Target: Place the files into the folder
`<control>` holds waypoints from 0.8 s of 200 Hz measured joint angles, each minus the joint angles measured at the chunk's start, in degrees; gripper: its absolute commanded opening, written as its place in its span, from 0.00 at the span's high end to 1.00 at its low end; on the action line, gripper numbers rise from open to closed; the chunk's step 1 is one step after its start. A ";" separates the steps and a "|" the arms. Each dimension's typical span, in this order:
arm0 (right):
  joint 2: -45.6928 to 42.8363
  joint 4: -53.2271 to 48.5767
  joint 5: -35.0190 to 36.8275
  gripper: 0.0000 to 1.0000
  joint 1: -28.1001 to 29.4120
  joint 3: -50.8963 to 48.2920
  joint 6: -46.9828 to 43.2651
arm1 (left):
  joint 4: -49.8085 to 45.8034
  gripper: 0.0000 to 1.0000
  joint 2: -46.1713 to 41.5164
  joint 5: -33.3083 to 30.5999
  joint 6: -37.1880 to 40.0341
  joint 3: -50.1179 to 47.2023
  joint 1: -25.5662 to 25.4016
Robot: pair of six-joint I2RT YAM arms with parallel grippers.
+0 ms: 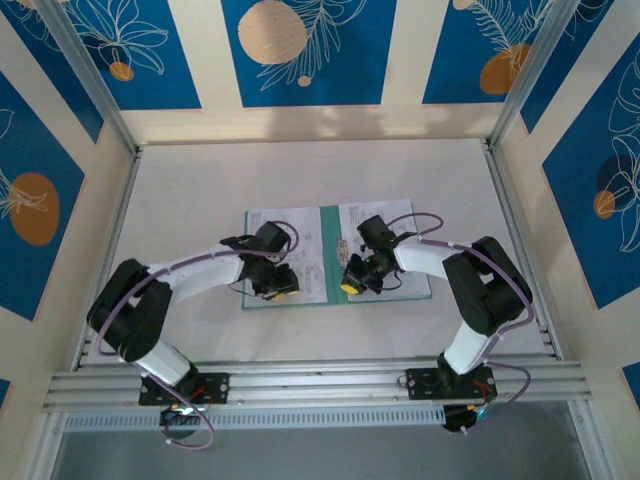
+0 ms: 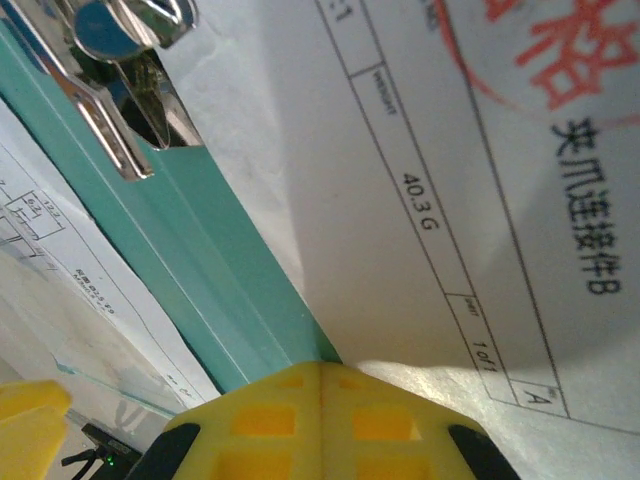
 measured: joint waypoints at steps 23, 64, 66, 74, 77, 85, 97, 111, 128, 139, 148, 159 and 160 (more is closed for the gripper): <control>0.11 -0.57 0.15 0.94 0.00 0.15 -0.02 | -1.44 0.55 -4.66 -0.07 1.99 -1.44 5.79; 1.07 -2.32 -0.04 0.95 0.00 1.53 -0.22 | -1.60 0.54 -7.76 2.34 7.91 -4.70 19.34; 1.11 -2.40 -0.07 0.95 0.00 1.60 -0.20 | -1.60 0.54 -7.58 2.47 8.31 -4.70 19.76; 1.29 -2.75 -0.07 0.95 0.00 1.88 -0.24 | -1.42 0.54 -6.75 3.02 9.84 -4.68 20.96; 1.38 -2.86 -0.07 0.95 0.00 1.95 -0.26 | -1.38 0.54 -6.34 3.21 10.67 -4.68 21.35; 1.40 -3.06 -0.07 0.95 0.00 2.08 -0.26 | -1.40 0.54 -5.35 3.72 12.17 -4.68 21.88; 1.44 -3.17 -0.07 0.95 0.00 2.12 -0.28 | -1.40 0.53 -3.96 4.44 14.10 -4.66 22.23; 1.51 -3.37 -0.07 0.95 0.00 2.27 -0.28 | -1.46 0.52 -2.49 4.96 16.17 -4.52 22.27; 1.66 -3.54 -0.07 0.95 0.00 2.40 -0.28 | -1.77 0.51 -0.98 4.76 18.01 -4.17 22.27; 1.68 -3.56 -0.07 0.95 0.00 2.40 -0.26 | -2.14 0.50 -0.61 4.35 18.91 -4.13 22.27; 1.70 -3.58 -0.09 0.95 0.00 2.45 -0.26 | -2.62 0.50 -0.63 4.26 19.30 -4.13 22.29; 1.73 -3.67 -0.07 0.95 0.00 2.54 -0.26 | -2.86 0.50 -0.63 4.28 19.56 -4.13 22.27; 1.75 -3.69 -0.07 0.95 0.00 2.54 -0.26 | -2.86 0.50 -0.63 4.28 19.56 -4.13 22.27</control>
